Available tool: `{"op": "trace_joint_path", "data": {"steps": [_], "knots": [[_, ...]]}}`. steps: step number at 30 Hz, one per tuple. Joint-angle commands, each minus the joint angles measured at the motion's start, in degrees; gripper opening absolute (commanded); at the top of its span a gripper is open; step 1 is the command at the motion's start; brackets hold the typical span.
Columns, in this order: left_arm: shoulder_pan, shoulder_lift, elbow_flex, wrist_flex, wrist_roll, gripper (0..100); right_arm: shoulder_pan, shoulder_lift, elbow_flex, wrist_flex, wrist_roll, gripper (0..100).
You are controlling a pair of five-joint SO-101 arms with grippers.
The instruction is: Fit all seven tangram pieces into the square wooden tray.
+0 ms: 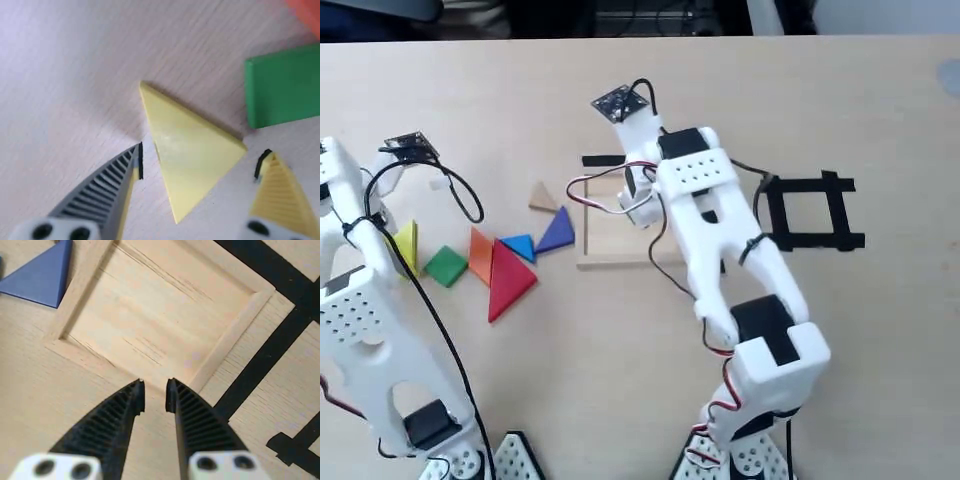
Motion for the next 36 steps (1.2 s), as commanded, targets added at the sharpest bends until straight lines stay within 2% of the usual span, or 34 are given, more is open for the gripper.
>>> {"op": "trace_joint_path", "data": {"steps": [1,9,18,30,36], "knots": [[0.5,-0.4,-0.3,0.2,-0.8,36,-0.6,-3.6,-0.5,0.0,-0.3,8.9],[0.7,2.2,-0.9,-0.1,1.4,36,-0.7,-3.6,-0.6,0.2,-0.4,8.9],[0.7,6.8,-0.9,-7.7,9.8,36,-0.7,-3.6,-0.7,0.0,-0.3,8.9],[-1.9,6.7,-0.6,-4.2,10.2,36,-0.7,-3.6,-0.7,0.0,-0.4,8.9],[-2.9,5.9,-1.9,-0.4,13.9,35,-1.3,-3.6,-0.7,0.0,-0.3,8.9]]}}
